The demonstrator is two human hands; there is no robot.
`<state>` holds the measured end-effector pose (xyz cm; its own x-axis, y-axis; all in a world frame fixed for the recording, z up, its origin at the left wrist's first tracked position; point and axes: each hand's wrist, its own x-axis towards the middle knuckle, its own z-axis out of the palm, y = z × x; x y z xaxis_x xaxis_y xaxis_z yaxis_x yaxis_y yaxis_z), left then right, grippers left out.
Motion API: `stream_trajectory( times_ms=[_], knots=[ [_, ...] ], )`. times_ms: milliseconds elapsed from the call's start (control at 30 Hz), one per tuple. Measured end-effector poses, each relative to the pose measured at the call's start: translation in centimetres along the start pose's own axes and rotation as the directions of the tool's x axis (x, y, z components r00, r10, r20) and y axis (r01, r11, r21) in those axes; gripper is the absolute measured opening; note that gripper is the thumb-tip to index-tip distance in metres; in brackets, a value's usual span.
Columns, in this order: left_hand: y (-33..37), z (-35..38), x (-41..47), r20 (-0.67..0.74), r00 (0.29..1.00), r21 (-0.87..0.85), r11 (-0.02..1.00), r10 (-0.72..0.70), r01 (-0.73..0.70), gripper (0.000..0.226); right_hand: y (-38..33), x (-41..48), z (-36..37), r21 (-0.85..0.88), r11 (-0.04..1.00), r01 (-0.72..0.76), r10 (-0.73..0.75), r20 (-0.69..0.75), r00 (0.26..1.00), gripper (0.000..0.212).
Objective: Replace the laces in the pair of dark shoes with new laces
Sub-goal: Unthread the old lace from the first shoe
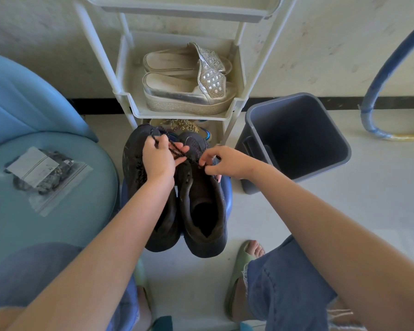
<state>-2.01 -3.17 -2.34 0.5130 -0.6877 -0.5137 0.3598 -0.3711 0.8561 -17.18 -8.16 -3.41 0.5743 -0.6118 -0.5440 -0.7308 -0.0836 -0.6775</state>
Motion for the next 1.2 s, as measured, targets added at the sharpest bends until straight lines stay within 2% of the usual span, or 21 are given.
stream_trajectory(
  times_ms=[67,100,167,200,267,333,367,500,567,633,767,833,867,967,1033,1067,1133,1200],
  knots=[
    [-0.1,0.2,-0.1,0.062,0.99,0.179,0.974,0.127,-0.136,0.017,0.0,-0.1,0.0,0.02,1.0,-0.005,0.005,0.011,1.0,0.018],
    [-0.2,0.4,-0.1,0.11,0.976,0.301,0.93,0.186,-0.211,0.016,0.0,-0.2,0.0,0.041,0.999,-0.002,0.001,0.025,1.0,0.023],
    [-0.5,0.4,-0.1,0.26,0.932,0.56,0.746,0.253,-0.359,0.009,0.2,-0.4,-0.1,0.078,0.997,-0.012,0.012,0.001,1.0,0.036],
    [-0.8,0.3,-0.1,0.341,0.912,0.657,0.636,0.228,-0.405,0.01,0.3,-0.5,-0.2,0.091,0.995,-0.038,0.042,-0.038,0.998,0.041],
    [-1.3,0.0,-0.2,0.434,0.894,0.778,0.454,0.112,-0.434,0.016,0.4,-0.5,-0.2,0.061,0.992,-0.107,0.112,-0.098,0.989,0.036],
    [-1.6,-0.3,-0.3,0.477,0.878,0.815,0.356,0.039,-0.458,0.016,0.4,-0.2,-0.1,0.032,0.987,-0.156,0.159,-0.086,0.984,0.025],
    [-1.6,-0.4,-0.3,0.491,0.871,0.815,0.338,0.029,-0.47,0.017,0.4,-0.2,0.0,0.045,0.985,-0.167,0.17,-0.072,0.983,0.022],
    [-1.9,-0.5,-0.6,0.493,0.855,0.796,0.315,0.16,-0.517,0.021,0.5,-0.2,0.0,0.015,0.987,-0.159,0.16,-0.083,0.984,0.023],
    [-2.3,-0.3,-0.8,0.526,0.819,0.769,0.283,0.229,-0.573,0.027,0.6,-0.4,-0.3,0.051,0.987,-0.152,0.155,-0.07,0.985,0.021],
    [-2.5,-0.2,-0.8,0.575,0.781,0.763,0.185,0.245,-0.619,0.02,0.8,-0.5,-0.5,0.07,0.987,-0.146,0.15,-0.057,0.987,0.019],
    [-2.5,-0.1,-0.6,0.562,0.792,0.803,0.073,0.241,-0.592,0.017,1.1,-0.6,-0.6,0.143,0.976,-0.163,0.17,-0.041,0.985,0.017],
    [-2.1,-0.3,-0.6,0.52,0.808,0.829,0.063,0.276,-0.555,0.019,1.3,-0.5,-0.7,0.178,0.966,-0.189,0.2,-0.043,0.979,0.016],
    [-1.8,-0.6,-0.5,0.475,0.823,0.845,0.099,0.311,-0.525,0.019,1.4,-0.5,-0.6,0.188,0.962,-0.2,0.211,-0.041,0.977,0.015],
    [-0.5,-1.0,0.1,0.306,0.867,0.853,0.291,0.393,-0.433,0.017,1.2,-0.3,-0.5,0.17,0.963,-0.207,0.213,-0.014,0.977,0.018],
    [0.1,-1.1,0.3,0.266,0.892,0.841,0.364,0.366,-0.4,0.017,0.9,-0.3,-0.6,0.171,0.965,-0.197,0.198,0.012,0.98,0.023],
    [0.2,-1.1,0.3,0.262,0.907,0.844,0.377,0.33,-0.382,0.025,0.8,-0.3,-0.6,0.169,0.968,-0.183,0.187,-0.007,0.982,0.024],
    [0.3,-1.0,0.0,0.273,0.929,0.865,0.357,0.251,-0.351,0.047,0.6,0.0,-0.6,0.143,0.981,-0.134,0.155,-0.153,0.976,0.02],
    [0.1,-0.9,-0.5,0.326,0.922,0.875,0.302,0.211,-0.379,0.066,0.5,0.5,-0.4,0.135,0.99,-0.05,0.09,-0.31,0.946,0.015]
  ],
)
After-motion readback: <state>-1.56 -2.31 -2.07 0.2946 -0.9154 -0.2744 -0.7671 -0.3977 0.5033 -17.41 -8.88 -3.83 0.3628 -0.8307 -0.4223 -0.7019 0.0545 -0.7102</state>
